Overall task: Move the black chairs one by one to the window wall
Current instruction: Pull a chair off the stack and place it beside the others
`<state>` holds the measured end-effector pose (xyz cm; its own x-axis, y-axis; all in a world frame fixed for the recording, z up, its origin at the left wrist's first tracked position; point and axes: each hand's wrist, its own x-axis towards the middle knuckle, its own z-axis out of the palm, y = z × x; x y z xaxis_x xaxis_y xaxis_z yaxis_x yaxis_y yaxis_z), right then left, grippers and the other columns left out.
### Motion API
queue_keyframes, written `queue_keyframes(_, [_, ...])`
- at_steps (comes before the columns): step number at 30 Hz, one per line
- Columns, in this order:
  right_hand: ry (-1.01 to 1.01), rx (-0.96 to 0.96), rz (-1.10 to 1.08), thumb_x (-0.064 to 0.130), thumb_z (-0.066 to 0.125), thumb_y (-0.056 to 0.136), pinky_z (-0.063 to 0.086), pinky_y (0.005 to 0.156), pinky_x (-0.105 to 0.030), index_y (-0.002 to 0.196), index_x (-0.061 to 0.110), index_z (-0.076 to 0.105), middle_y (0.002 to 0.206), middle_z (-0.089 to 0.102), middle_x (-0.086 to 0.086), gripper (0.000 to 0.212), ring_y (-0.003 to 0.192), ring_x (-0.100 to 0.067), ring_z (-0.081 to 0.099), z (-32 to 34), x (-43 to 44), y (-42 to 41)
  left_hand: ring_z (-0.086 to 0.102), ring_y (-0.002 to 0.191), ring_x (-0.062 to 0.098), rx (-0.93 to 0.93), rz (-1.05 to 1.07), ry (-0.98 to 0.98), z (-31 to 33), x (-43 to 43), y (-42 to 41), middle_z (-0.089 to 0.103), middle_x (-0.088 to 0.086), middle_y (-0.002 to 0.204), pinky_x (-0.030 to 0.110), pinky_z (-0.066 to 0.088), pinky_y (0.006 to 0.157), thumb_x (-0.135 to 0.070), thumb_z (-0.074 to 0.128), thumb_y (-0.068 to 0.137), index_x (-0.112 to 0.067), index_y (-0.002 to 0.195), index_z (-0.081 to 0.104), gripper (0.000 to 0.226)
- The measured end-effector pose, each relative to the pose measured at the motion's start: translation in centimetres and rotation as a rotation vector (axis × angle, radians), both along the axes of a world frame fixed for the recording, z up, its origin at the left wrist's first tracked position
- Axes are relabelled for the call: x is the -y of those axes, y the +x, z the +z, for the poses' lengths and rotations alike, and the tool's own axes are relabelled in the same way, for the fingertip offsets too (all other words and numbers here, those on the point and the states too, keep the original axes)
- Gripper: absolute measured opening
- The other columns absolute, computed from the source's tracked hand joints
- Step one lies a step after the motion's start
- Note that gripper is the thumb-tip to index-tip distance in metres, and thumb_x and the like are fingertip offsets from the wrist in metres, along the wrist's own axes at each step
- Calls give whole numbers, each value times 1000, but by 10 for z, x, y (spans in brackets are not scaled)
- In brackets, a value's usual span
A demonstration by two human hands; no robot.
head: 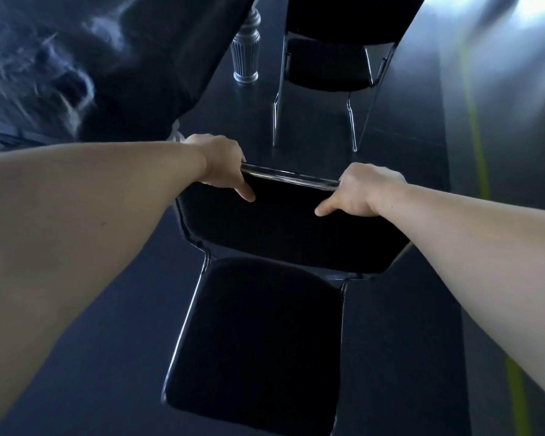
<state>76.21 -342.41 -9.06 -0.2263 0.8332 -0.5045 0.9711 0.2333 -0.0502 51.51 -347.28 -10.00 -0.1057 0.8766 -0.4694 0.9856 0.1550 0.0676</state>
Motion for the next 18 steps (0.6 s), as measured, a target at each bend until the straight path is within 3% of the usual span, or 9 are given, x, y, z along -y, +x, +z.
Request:
queue_keyframes(4, [-12, 18, -24, 78, 75, 61, 52, 83, -39, 87, 25, 61, 101, 67, 0, 60, 97, -30, 64, 1, 40, 12, 64, 72, 14, 22, -20, -13, 2, 35, 13, 68, -7, 70, 30, 47, 63, -78, 74, 58, -30, 75, 68, 51])
queue_keyframes(12, [-60, 33, 1, 79, 72, 66, 54, 86, -41, 85, 26, 58, 98, 67, 1, 58, 94, -27, 63, 0, 97, 28, 62, 74, 12, -6, -60, -7, 1, 90, 26, 66, -10, 72, 31, 48, 64, -79, 72, 60, -30, 73, 66, 51])
queue_keyframes(15, [-81, 11, -10, 79, 72, 65, 53, 88, -42, 92, 26, 59, 102, 66, 2, 60, 97, -28, 63, -1, 95, 30, 59, 73, 12, -30, -50, 102, -1, 96, 29, 64, -11, 70, 31, 45, 64, -79, 72, 60, -29, 71, 63, 52])
queue_keyframes(18, [-123, -23, 18, 78, 72, 66, 52, 86, -39, 82, 25, 56, 96, 65, 2, 58, 97, -28, 64, -5, 87, 30, 54, 70, 11, -50, -49, 260, -4, 105, 27, 59, -11, 68, 32, 39, 65, -74, 73, 63, -28, 69, 56, 49])
